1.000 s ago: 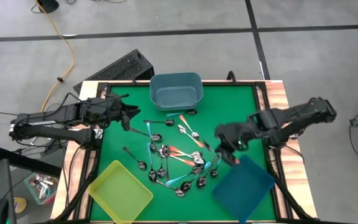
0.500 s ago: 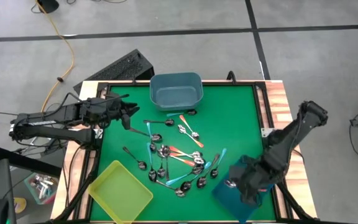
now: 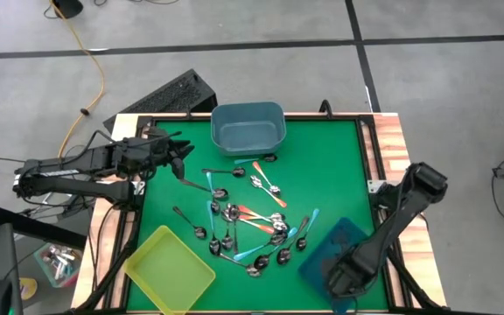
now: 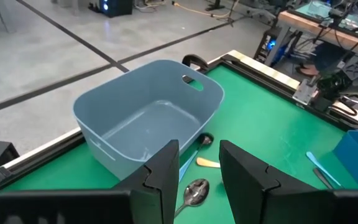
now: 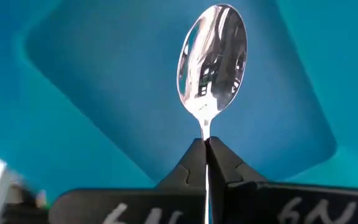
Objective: Sort silverware by color (type)
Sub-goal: Put the orange spoon into the blue bin
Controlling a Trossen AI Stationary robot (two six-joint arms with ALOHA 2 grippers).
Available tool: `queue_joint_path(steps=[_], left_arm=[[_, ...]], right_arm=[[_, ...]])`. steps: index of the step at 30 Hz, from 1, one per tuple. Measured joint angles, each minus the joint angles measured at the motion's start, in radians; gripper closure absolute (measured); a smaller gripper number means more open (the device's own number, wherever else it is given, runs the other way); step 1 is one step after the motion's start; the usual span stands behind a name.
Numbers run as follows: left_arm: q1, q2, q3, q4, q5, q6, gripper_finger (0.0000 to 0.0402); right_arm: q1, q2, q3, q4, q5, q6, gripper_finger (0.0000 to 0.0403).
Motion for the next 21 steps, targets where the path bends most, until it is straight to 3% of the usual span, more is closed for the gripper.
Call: queue_joint_path(steps=[13, 21], left_arm=[[0.0, 0.0, 0.0, -0.019, 0.02, -0.008, 0.0302], [0.0, 0.0, 0.0, -0.023, 0.053, -0.011, 0.0302]], right_arm=[[-0.018, -0.002, -0.112, 0.168, 0.037, -0.026, 0.0392], [-0.02, -0.002, -0.112, 0.166, 0.047, 0.053, 0.0333]])
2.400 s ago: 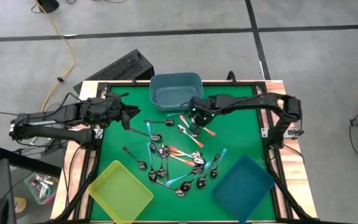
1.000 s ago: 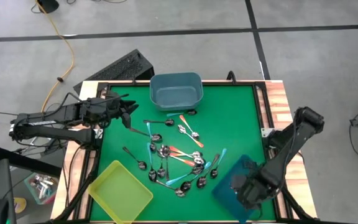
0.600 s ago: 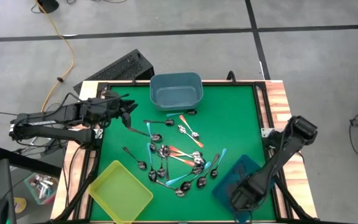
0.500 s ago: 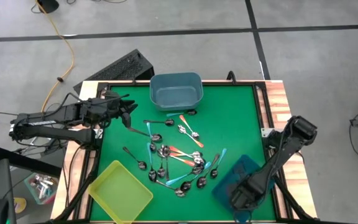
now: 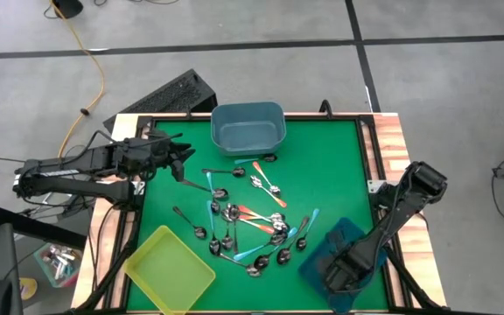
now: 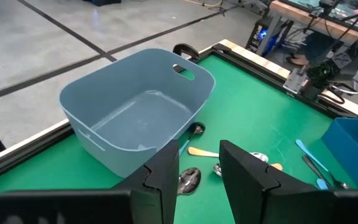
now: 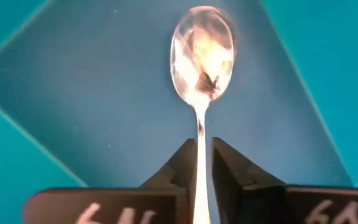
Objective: Sort silverware by color (type)
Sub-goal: Put the orange spoon into the blue bin, then put the light blue spoon into the yellow bin
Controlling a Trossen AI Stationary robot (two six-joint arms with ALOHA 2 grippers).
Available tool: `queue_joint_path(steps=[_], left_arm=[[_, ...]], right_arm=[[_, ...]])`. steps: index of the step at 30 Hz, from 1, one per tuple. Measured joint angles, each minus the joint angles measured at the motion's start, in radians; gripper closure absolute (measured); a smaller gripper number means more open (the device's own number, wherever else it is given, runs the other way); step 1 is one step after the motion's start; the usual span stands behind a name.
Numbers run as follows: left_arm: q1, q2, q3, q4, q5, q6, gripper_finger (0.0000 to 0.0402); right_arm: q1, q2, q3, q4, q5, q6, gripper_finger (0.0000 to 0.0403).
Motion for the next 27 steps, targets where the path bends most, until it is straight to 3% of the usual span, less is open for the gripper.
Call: queue_joint_path(steps=[9, 13, 18, 27], left_arm=[[0.0, 0.0, 0.0, -0.001, 0.0, -0.015, 0.0302], [0.0, 0.0, 0.0, -0.001, 0.001, -0.041, 0.0302], [0.0, 0.0, 0.0, -0.001, 0.053, -0.047, 0.0302], [0.0, 0.0, 0.0, -0.001, 0.088, -0.07, 0.0302]], right_arm=[[-0.025, -0.035, 0.0, -0.001, -0.059, 0.103, 0.0273], [-0.054, -0.124, 0.0, -0.018, -0.124, 0.161, 0.0262], [-0.115, -0.282, 0.0, -0.013, -0.128, 0.221, 0.026], [-0.384, -0.437, 0.0, -0.002, 0.032, 0.212, 0.0273]])
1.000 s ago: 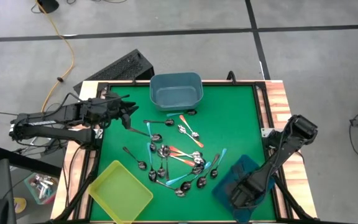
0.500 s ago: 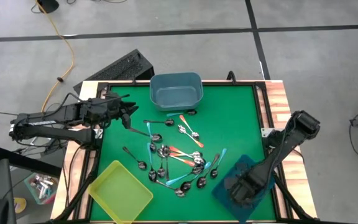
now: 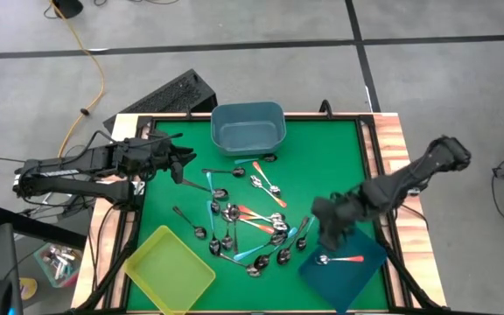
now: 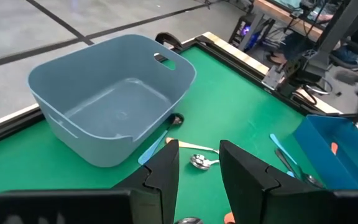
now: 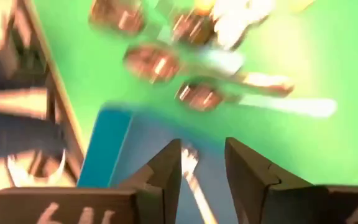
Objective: Sort silverware by color (type)
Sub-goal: Put the light blue spoon into the yellow bin
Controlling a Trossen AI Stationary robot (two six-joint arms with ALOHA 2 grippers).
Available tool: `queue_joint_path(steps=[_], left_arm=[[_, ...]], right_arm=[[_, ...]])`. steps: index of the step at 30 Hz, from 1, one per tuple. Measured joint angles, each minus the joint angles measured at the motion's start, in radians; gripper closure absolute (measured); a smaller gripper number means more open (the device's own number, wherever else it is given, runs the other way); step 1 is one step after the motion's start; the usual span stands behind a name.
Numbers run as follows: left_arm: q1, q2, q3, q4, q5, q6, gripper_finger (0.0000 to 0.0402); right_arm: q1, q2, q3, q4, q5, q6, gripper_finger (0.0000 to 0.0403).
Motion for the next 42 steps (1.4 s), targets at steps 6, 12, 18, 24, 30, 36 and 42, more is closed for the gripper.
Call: queue_joint_path(steps=[6, 12, 18, 24, 30, 36, 42], left_arm=[[0.0, 0.0, 0.0, 0.0, -0.001, 0.02, 0.0302], [0.0, 0.0, 0.0, 0.0, -0.012, 0.022, 0.0302], [0.0, -0.001, 0.0, -0.011, -0.011, 0.023, 0.0302], [0.0, 0.0, 0.0, -0.016, -0.011, 0.032, 0.0302], [0.0, 0.0, 0.0, -0.029, -0.003, 0.035, 0.0302], [0.0, 0.001, 0.0, -0.037, 0.015, -0.014, 0.0302], [-0.001, 0.001, 0.0, -0.038, 0.016, -0.063, 0.0302]], right_arm=[[-0.153, 0.039, 0.001, 0.118, -0.006, -0.202, 0.0276], [-0.213, 0.131, 0.002, 0.273, -0.103, -0.304, 0.0277], [-0.186, 0.253, 0.002, 0.402, -0.133, -0.334, 0.0258], [-0.147, 0.399, 0.127, 0.453, -0.133, -0.479, 0.0224], [-0.129, 0.59, 0.338, 0.337, -0.13, -0.702, 0.0218], [-0.143, 0.744, 0.508, 0.149, -0.111, -0.901, 0.0226], [-0.144, 0.793, 0.545, 0.138, -0.112, -0.935, 0.0227]])
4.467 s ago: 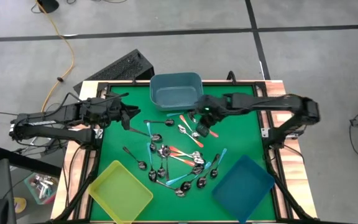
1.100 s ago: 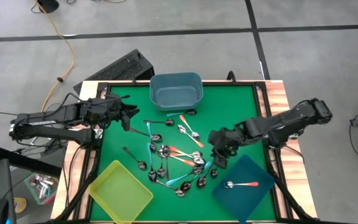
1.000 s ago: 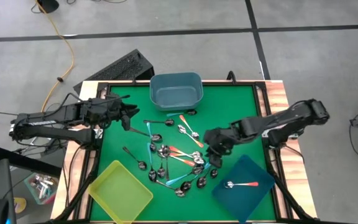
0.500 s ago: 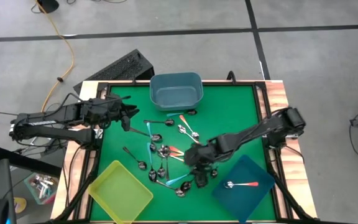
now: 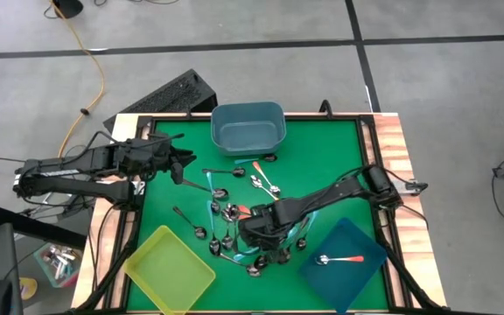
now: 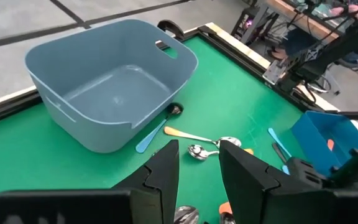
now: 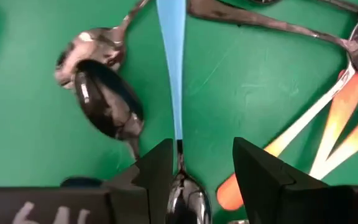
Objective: Sort silverware by color (type)
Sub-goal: Put the light blue spoon into the yellow bin
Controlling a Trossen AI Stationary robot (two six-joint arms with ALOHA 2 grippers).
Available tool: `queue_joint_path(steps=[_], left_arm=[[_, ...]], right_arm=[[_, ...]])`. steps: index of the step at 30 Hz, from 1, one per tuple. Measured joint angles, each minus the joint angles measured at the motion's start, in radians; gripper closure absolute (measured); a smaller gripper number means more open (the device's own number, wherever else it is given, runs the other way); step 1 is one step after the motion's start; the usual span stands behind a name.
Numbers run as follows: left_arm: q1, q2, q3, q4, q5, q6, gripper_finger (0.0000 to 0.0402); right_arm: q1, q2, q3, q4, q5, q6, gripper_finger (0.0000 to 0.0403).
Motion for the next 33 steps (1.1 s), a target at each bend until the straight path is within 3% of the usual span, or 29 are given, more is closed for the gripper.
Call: queue_joint_path(steps=[12, 33], left_arm=[[0.0, 0.0, 0.0, -0.038, -0.001, -0.012, 0.0302], [0.0, 0.006, 0.0, -0.04, -0.007, -0.012, 0.0302]], right_arm=[[0.06, 0.038, -0.006, 0.031, 0.092, 0.035, 0.0227], [0.046, 0.083, -0.003, 0.038, 0.128, 0.066, 0.0227]])
